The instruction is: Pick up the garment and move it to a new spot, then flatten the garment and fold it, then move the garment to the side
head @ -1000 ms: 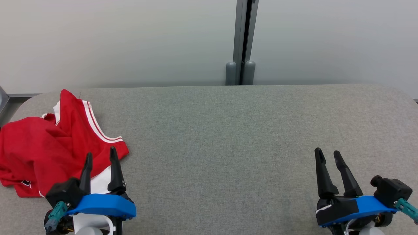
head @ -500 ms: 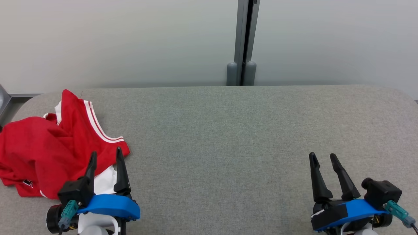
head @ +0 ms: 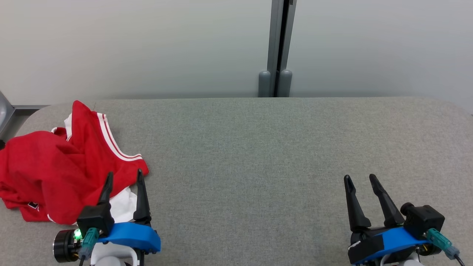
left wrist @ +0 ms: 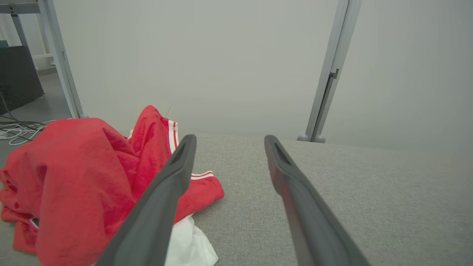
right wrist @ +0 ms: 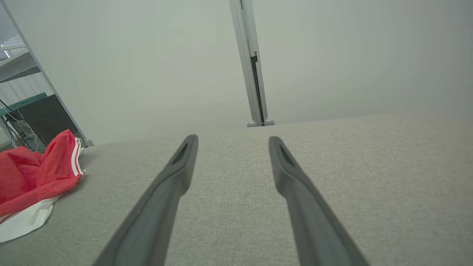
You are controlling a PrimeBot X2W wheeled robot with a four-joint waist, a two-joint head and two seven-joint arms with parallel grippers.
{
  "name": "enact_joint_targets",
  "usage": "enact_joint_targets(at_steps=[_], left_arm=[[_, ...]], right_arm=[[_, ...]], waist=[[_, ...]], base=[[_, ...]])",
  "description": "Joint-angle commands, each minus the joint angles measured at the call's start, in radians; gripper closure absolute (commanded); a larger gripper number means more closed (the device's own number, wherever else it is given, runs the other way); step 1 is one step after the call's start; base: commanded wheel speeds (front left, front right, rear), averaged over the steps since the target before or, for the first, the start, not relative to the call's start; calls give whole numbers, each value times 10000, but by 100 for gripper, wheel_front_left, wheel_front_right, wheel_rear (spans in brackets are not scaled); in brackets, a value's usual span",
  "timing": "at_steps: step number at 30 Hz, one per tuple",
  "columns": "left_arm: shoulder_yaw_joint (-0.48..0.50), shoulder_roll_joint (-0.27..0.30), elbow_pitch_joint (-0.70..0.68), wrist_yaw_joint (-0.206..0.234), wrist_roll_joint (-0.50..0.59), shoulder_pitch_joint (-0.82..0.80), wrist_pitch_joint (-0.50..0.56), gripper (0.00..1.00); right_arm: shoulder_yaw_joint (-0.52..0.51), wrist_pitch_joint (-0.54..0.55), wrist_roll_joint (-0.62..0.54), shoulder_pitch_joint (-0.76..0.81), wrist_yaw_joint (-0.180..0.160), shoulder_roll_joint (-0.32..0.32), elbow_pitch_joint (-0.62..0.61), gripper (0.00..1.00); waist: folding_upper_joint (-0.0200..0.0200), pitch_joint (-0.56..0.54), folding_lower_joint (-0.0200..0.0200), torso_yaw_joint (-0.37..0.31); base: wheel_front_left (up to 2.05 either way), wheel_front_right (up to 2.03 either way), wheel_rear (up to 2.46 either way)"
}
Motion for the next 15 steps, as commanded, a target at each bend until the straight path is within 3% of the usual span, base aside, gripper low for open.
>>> enact_joint_targets(at_steps=[1,15], left_arm=[[16,16,19,29,202,-119,-84,0],[81,15,255,61,511,-110,-125,0]], right_arm=[[24,-104,-204,-181,26,-86,7,0],[-71,-147,-478,-135,27,-84,176,0]], waist=[[0,-2,0,0],[0,-14,0,-41]], base=[[0,0,0],[0,0,0]])
